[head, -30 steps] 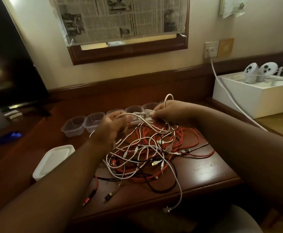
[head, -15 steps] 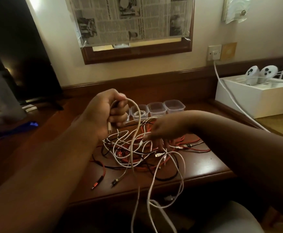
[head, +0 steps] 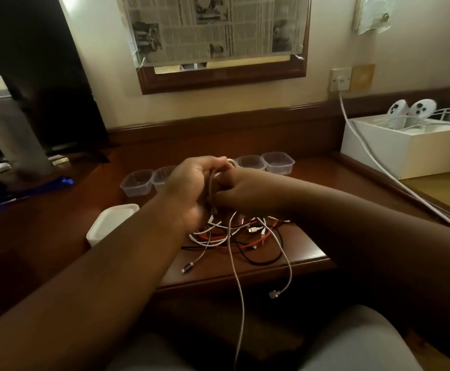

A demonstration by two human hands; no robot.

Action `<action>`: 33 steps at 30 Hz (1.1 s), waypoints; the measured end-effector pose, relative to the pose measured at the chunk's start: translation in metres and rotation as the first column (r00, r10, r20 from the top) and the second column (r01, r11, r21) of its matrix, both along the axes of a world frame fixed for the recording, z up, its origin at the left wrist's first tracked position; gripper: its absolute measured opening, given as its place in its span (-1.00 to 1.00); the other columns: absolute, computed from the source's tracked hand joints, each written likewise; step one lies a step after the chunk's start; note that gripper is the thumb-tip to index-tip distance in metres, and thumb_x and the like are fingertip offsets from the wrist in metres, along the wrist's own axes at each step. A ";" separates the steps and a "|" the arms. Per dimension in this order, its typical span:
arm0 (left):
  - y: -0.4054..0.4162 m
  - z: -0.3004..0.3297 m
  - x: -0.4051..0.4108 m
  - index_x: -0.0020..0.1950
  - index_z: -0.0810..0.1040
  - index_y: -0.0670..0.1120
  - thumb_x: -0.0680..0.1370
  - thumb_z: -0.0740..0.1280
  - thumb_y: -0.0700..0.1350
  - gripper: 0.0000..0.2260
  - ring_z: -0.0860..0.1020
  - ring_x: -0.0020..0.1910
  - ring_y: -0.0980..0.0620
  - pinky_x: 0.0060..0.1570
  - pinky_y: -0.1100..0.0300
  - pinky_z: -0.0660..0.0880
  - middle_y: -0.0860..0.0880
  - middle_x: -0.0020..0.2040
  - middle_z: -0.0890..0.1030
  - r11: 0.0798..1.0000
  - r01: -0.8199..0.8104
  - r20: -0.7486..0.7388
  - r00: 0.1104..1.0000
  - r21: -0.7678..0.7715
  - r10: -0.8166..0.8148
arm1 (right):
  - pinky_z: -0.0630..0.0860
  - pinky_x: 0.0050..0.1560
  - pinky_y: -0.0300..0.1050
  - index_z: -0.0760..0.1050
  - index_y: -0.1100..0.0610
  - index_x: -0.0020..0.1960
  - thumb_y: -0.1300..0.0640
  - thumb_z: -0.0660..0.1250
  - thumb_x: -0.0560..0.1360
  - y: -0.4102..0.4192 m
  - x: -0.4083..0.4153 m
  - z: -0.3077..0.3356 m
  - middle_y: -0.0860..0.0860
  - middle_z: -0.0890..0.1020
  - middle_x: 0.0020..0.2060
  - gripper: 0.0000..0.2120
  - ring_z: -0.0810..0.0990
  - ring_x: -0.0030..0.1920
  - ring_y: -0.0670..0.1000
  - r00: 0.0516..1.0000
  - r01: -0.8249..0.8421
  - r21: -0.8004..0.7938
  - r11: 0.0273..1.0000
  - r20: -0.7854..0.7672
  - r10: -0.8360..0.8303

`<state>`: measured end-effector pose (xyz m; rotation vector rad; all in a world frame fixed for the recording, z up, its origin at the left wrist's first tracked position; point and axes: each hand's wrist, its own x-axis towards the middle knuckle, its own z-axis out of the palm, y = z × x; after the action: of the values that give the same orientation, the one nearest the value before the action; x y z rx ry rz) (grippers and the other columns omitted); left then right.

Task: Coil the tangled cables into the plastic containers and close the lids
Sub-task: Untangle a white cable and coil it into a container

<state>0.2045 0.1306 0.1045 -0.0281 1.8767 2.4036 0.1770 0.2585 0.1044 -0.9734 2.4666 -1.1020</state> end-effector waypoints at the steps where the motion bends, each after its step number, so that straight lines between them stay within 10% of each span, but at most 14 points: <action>1: 0.002 0.000 0.002 -0.11 0.57 -0.11 0.60 0.21 -0.06 -0.80 0.64 -0.26 -0.05 -0.23 0.03 0.57 -0.08 -0.22 0.65 1.000 -0.001 -0.001 1.000 -0.022 0.001 | 0.64 -0.10 -0.07 0.55 0.09 0.05 0.11 0.25 0.61 -0.002 -0.001 0.000 0.08 0.67 -0.13 -0.88 0.69 -0.15 0.05 0.999 0.010 -0.044 0.999 0.035 -0.009; 5: -0.002 0.002 0.001 -0.04 0.59 -0.11 0.58 0.25 -0.04 -0.81 0.62 0.07 -0.11 0.05 0.00 0.50 -0.09 0.10 0.67 1.000 -0.007 0.009 1.000 0.006 0.007 | 0.60 -0.17 0.00 0.48 0.13 -0.06 0.20 0.18 0.61 -0.006 0.005 0.002 0.15 0.59 -0.22 -0.87 0.62 -0.23 0.14 0.971 0.080 -0.215 0.973 0.236 -0.028; 10: 0.008 -0.004 0.001 -0.23 0.58 -0.12 0.63 0.16 0.04 -0.64 0.55 -0.50 0.03 -0.41 0.20 0.48 -0.06 -0.44 0.56 0.994 -0.045 0.033 0.999 0.097 0.042 | 0.01 -0.42 -0.15 0.25 0.06 -0.31 0.01 0.01 0.64 -0.003 0.011 0.012 -0.01 0.15 -0.45 -0.65 0.06 -0.46 -0.04 0.787 0.085 -0.426 0.901 0.583 0.202; 13: 0.011 -0.021 -0.001 -0.31 0.59 -0.09 0.61 0.17 -0.12 -0.66 0.40 -0.52 0.12 -0.38 0.25 0.30 0.00 -0.41 0.50 0.994 -0.022 0.047 0.999 0.104 0.017 | 0.18 -0.40 -0.12 0.31 0.09 -0.27 0.00 0.01 0.67 0.000 0.001 0.025 0.00 0.27 -0.47 -0.63 0.23 -0.48 -0.02 0.789 0.250 -0.670 0.699 0.560 0.254; 16: 0.006 -0.037 0.000 0.02 0.60 -0.13 0.60 0.24 -0.20 -0.86 0.38 -0.48 0.14 -0.44 0.28 0.22 0.00 -0.30 0.55 1.000 -0.013 0.005 1.000 -0.009 0.013 | 0.57 -0.23 -0.07 0.45 0.14 -0.11 0.07 0.08 0.68 0.014 -0.020 0.026 0.07 0.55 -0.33 -0.72 0.57 -0.32 0.04 0.979 0.201 -0.673 0.712 0.150 -0.135; 18: 0.001 -0.042 0.002 0.08 0.58 -0.16 0.60 0.26 -0.24 -0.87 0.35 -0.51 0.14 -0.50 0.31 0.20 -0.01 -0.36 0.53 0.992 -0.043 -0.051 0.998 -0.120 0.037 | 0.56 -0.21 -0.20 0.48 0.05 -0.07 0.14 0.17 0.66 0.027 -0.036 0.017 0.01 0.61 -0.21 -0.83 0.61 -0.25 -0.04 0.871 0.139 -0.320 0.937 -0.411 -0.269; 20: -0.009 -0.041 0.004 0.01 0.62 -0.18 0.58 0.33 -0.22 -0.91 0.38 -0.51 0.13 -0.52 0.32 0.28 0.00 -0.39 0.54 0.928 -0.119 -0.184 0.981 -0.353 0.055 | 0.46 -0.23 -0.29 0.47 -0.01 0.03 0.15 0.23 0.63 0.033 -0.043 0.003 -0.08 0.55 -0.17 -0.91 0.54 -0.23 -0.12 0.782 0.189 0.149 0.971 -0.621 -0.057; 22: -0.021 -0.038 0.002 -0.07 0.66 -0.13 0.55 0.40 -0.16 -0.94 0.53 -0.43 0.09 -0.39 0.30 0.45 0.00 -0.36 0.61 0.777 -0.256 -0.352 0.935 -0.575 0.047 | 0.40 -0.24 -0.22 0.47 0.04 -0.04 0.03 0.16 0.66 0.034 -0.043 -0.015 -0.07 0.51 -0.23 -0.82 0.49 -0.27 -0.10 0.859 0.150 0.228 0.962 -0.512 -0.013; 25: -0.034 -0.038 -0.004 -0.09 0.66 -0.10 0.50 0.45 -0.11 -0.93 0.67 -0.24 0.07 -0.20 0.26 0.57 -0.02 -0.24 0.69 0.720 -0.335 -0.476 0.879 -0.608 0.008 | 0.22 -0.44 -0.16 0.39 0.08 -0.33 -0.20 -0.05 0.66 0.030 -0.030 -0.028 -0.06 0.36 -0.50 -0.46 0.26 -0.51 -0.06 0.985 0.014 -0.045 0.999 0.174 -0.006; 28: -0.026 -0.052 -0.006 -0.18 0.66 -0.03 0.43 0.48 -0.04 -0.91 0.52 -0.44 0.13 -0.41 0.31 0.41 0.03 -0.37 0.59 0.903 -0.251 -0.441 0.894 -0.348 0.079 | -0.03 -0.53 -0.25 0.40 0.12 -0.33 -0.19 -0.02 0.61 0.025 -0.019 -0.030 -0.07 0.25 -0.59 -0.48 0.05 -0.57 -0.08 0.548 -0.054 -0.451 0.891 0.733 0.404; 30: -0.011 -0.067 -0.007 -0.27 0.67 0.03 0.40 0.46 -0.03 -0.93 0.36 -0.51 0.14 -0.47 0.26 0.25 0.04 -0.42 0.50 0.974 -0.215 -0.332 0.926 -0.077 0.178 | 0.00 -0.55 -0.25 0.41 0.12 -0.30 -0.03 0.00 0.59 0.021 -0.013 -0.019 -0.08 0.25 -0.57 -0.60 0.06 -0.57 -0.09 0.414 0.131 -0.690 0.711 0.690 0.594; 33: 0.008 -0.085 -0.005 -0.27 0.69 0.04 0.41 0.39 -0.02 -0.89 0.32 -0.51 0.15 -0.50 0.29 0.20 0.03 -0.44 0.47 0.973 -0.232 -0.173 0.958 -0.001 0.229 | 0.22 -0.47 -0.21 0.38 0.14 -0.21 0.03 -0.02 0.65 0.018 -0.013 -0.009 -0.04 0.28 -0.48 -0.64 0.23 -0.52 -0.08 0.608 0.304 -0.825 0.476 0.553 0.571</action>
<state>0.1990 0.1388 0.0194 -0.0447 2.0799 2.6139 0.1635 0.2762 0.0952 -0.5963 0.9159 -2.2049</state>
